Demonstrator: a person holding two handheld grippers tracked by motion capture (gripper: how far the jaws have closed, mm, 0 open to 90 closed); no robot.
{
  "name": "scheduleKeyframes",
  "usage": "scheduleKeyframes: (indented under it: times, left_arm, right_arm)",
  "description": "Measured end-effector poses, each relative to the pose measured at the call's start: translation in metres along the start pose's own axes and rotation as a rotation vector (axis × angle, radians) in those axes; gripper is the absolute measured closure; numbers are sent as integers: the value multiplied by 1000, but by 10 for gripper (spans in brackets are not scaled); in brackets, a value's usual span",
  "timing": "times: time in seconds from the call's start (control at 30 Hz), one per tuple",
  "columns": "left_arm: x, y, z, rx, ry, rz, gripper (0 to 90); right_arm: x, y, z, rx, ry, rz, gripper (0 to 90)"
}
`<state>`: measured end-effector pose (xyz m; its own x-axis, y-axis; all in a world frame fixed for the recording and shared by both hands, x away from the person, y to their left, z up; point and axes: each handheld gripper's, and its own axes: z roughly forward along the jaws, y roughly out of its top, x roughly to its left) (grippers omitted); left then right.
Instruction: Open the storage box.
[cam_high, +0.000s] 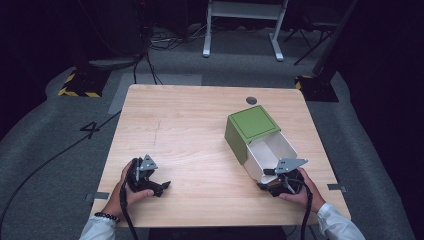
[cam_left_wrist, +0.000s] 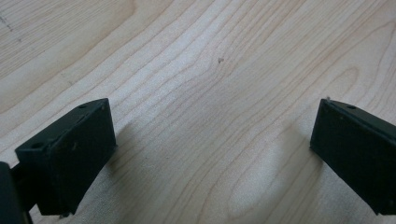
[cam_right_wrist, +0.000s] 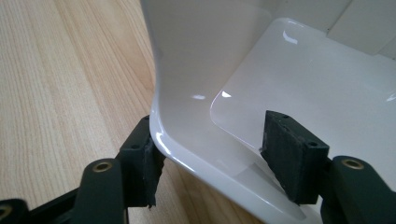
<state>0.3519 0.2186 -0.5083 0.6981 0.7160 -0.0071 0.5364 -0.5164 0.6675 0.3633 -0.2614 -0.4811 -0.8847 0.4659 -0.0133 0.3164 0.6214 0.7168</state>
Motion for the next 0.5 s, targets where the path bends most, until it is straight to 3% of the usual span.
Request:
scheduleKeyframes:
  times: [0.5]
  left_arm:
    - [0,0,0,0,1,-1,3]
  right_arm:
    - [4,-3,-1,15,4,-4,399]
